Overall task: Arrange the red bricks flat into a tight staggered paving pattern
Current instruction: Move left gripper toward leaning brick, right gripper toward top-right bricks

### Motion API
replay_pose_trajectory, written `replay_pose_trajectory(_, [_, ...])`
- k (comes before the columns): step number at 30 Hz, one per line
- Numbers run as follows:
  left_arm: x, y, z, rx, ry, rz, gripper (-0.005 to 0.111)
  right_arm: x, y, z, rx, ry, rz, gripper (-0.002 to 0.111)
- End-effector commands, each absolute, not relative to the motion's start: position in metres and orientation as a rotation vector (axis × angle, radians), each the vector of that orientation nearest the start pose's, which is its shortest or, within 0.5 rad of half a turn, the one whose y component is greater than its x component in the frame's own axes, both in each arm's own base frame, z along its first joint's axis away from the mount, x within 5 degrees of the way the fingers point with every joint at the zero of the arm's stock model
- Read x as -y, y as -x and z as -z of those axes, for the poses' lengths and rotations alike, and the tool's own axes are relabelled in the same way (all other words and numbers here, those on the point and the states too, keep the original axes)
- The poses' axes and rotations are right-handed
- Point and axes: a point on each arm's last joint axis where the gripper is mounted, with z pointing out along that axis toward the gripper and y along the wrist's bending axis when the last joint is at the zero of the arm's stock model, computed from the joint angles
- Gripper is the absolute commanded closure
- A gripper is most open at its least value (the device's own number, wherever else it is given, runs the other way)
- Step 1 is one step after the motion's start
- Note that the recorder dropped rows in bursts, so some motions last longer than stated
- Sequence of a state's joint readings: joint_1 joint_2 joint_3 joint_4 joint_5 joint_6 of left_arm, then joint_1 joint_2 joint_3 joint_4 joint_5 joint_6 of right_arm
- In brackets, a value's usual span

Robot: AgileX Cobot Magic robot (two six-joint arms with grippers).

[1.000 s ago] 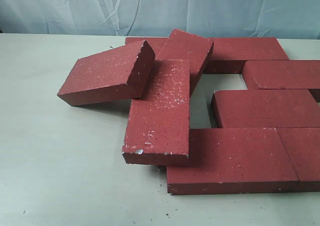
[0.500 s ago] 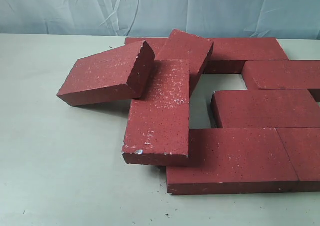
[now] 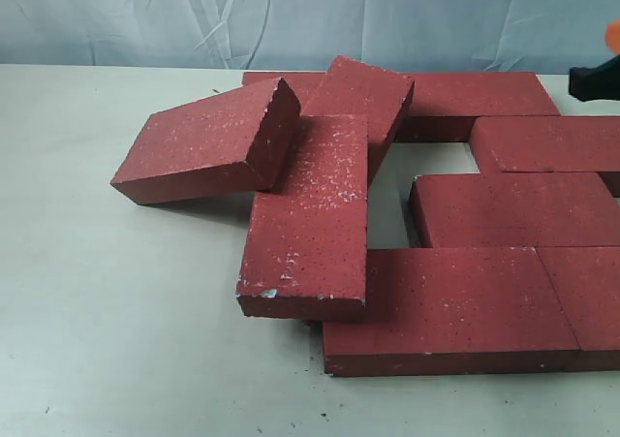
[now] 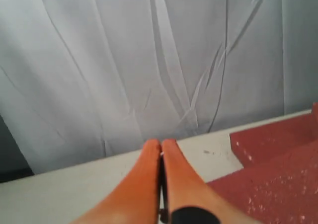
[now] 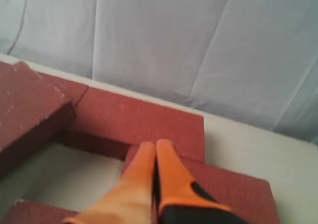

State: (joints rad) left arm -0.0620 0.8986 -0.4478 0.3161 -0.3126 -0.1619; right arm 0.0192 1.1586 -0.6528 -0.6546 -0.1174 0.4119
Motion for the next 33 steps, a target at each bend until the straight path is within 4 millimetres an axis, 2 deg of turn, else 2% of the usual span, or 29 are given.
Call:
replay_pose_trajectory(1, [0.021, -0.223, -0.283, -1.795, -0.282, -0.023, 0.107, -0.014, -0.268, -0.268, -2.081, 0.309, 0.172, 0.109])
replay_pose_trajectory(3, [0.021, -0.235, -0.281, -1.837, -0.303, -0.044, 0.107, -0.019, -0.273, -0.262, -2.161, 0.319, 0.210, 0.109])
replay_pose_trajectory(5, [0.021, -0.245, -0.277, -1.863, -0.306, -0.042, 0.107, -0.026, -0.269, -0.257, -2.254, 0.308, 0.224, 0.109])
replay_pose_trajectory(7, [0.021, -0.250, -0.271, -1.908, -0.340, -0.071, 0.107, -0.037, -0.263, -0.253, -2.324, 0.398, 0.219, 0.109])
replay_pose_trajectory(10, [0.019, -0.253, -0.265, -2.024, -0.334, -0.114, 0.107, -0.055, -0.256, -0.253, -2.405, 0.506, 0.083, 0.109])
replay_pose_trajectory(13, [0.026, -0.254, -0.265, -2.113, -0.341, -0.124, 0.107, -0.071, -0.254, -0.258, -2.366, 0.686, -0.062, 0.109])
replay_pose_trajectory(16, [0.042, -0.251, -0.265, -2.122, -0.423, -0.103, 0.107, -0.077, -0.253, -0.259, -2.306, 0.817, -0.093, 0.109])
replay_pose_trajectory(20, [0.071, -0.243, -0.262, -2.134, -0.515, -0.021, 0.107, -0.077, -0.257, -0.254, -2.333, 0.841, -0.091, 0.109])
replay_pose_trajectory(24, [0.087, -0.235, -0.259, -2.159, -0.597, 0.006, 0.107, -0.081, -0.273, -0.247, -2.337, 0.830, -0.088, 0.109])
replay_pose_trajectory(29, [0.104, -0.218, -0.246, -2.166, -0.884, -0.061, 0.106, -0.084, -0.292, -0.231, -2.327, 0.823, -0.061, 0.109])
replay_pose_trajectory(33, [0.117, -0.209, -0.236, -2.021, -1.073, -0.064, 0.094, -0.085, -0.299, -0.220, -2.324, 0.866, -0.031, 0.109])
